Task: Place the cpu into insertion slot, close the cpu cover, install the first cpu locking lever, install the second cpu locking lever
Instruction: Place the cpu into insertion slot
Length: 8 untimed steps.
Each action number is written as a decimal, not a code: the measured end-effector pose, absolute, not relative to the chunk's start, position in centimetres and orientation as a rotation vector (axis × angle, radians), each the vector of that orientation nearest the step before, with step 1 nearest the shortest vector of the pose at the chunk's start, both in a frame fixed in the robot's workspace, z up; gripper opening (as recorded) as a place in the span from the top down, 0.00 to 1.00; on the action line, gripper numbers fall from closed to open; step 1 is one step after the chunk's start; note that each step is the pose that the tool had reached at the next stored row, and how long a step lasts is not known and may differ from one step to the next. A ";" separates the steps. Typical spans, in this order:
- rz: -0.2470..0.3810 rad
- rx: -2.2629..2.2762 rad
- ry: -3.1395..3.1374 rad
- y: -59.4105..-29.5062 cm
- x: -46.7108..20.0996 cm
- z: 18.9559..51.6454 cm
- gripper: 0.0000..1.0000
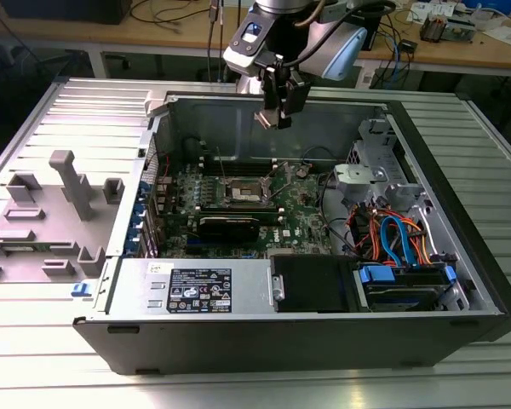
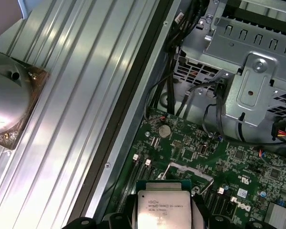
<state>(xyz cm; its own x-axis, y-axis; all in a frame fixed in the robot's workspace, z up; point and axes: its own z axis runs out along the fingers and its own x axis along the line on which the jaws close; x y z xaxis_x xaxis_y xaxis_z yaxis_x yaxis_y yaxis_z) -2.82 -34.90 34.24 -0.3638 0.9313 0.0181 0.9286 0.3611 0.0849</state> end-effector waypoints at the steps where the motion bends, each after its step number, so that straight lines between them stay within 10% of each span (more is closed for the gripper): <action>1: 0.125 1.763 2.557 -34.9 -2.8 34.2 0.46; 8: 0.118 1.942 2.417 -34.9 -2.8 33.9 0.46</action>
<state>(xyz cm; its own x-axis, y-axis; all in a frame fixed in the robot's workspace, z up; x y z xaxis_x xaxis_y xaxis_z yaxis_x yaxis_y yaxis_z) -2.82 -34.90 33.86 -0.2160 0.9762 0.0174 0.9733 0.2139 0.0836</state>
